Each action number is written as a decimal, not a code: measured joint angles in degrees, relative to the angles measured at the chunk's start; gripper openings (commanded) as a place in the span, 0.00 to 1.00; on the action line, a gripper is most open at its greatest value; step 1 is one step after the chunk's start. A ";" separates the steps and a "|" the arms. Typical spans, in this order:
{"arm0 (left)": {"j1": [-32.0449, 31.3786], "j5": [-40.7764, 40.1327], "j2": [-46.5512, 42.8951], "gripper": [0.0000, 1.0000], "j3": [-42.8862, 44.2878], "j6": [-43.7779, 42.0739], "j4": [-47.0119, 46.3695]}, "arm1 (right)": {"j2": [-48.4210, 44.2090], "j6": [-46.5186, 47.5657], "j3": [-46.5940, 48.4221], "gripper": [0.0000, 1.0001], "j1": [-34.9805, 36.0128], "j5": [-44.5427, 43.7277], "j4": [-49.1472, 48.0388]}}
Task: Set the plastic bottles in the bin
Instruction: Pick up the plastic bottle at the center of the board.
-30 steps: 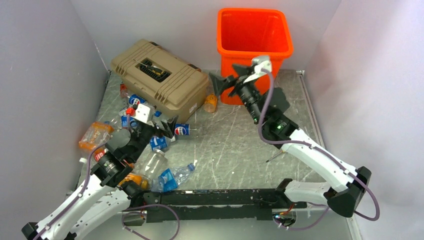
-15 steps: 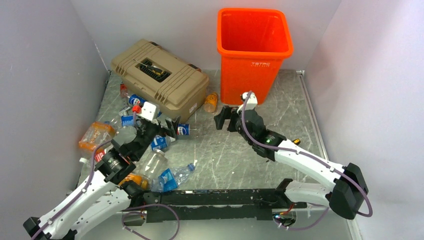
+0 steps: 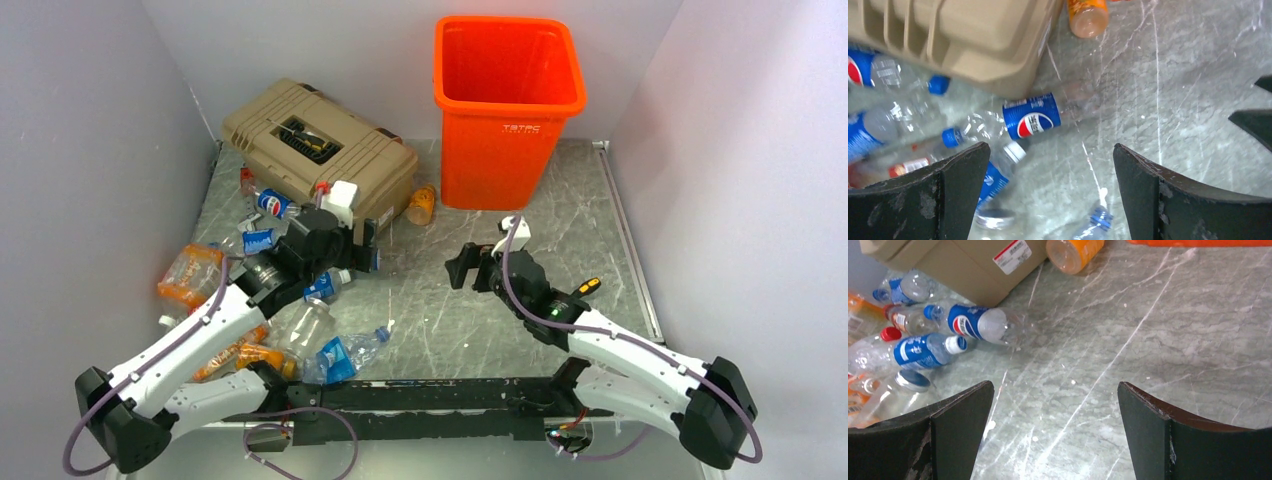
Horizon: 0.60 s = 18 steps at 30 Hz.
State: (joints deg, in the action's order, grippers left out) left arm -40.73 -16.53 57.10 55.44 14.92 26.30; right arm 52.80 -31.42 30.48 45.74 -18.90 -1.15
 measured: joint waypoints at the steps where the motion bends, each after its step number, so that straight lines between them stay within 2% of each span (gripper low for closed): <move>1: -0.04 -0.11 0.00 0.99 -0.13 0.68 0.81 | -0.52 0.44 -0.83 1.00 0.00 0.33 -0.59; 4: -0.13 -2.89 -5.31 0.99 -5.92 10.45 1.99 | -1.95 1.14 -3.19 1.00 0.00 1.29 -1.18; 8: -0.17 -7.52 -20.79 1.00 -19.04 25.77 4.31 | -3.04 1.29 -5.44 1.00 0.00 1.90 -1.88; 10: -0.17 -9.33 -24.04 0.99 -21.29 30.77 7.17 | -3.28 1.31 -5.99 1.00 0.00 2.12 -1.97; 13: -0.17 -12.35 -19.32 1.00 -19.34 37.40 14.08 | -3.28 1.36 -6.45 1.00 -0.02 2.51 -2.21; 18: -0.17 -17.33 0.79 0.98 -7.08 47.82 29.64 | -2.10 1.22 -6.64 1.00 -0.02 2.95 -2.91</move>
State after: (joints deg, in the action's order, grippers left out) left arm -40.91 -33.87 57.89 48.36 62.74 55.94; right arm 50.70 -30.20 23.83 45.71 -15.94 -4.05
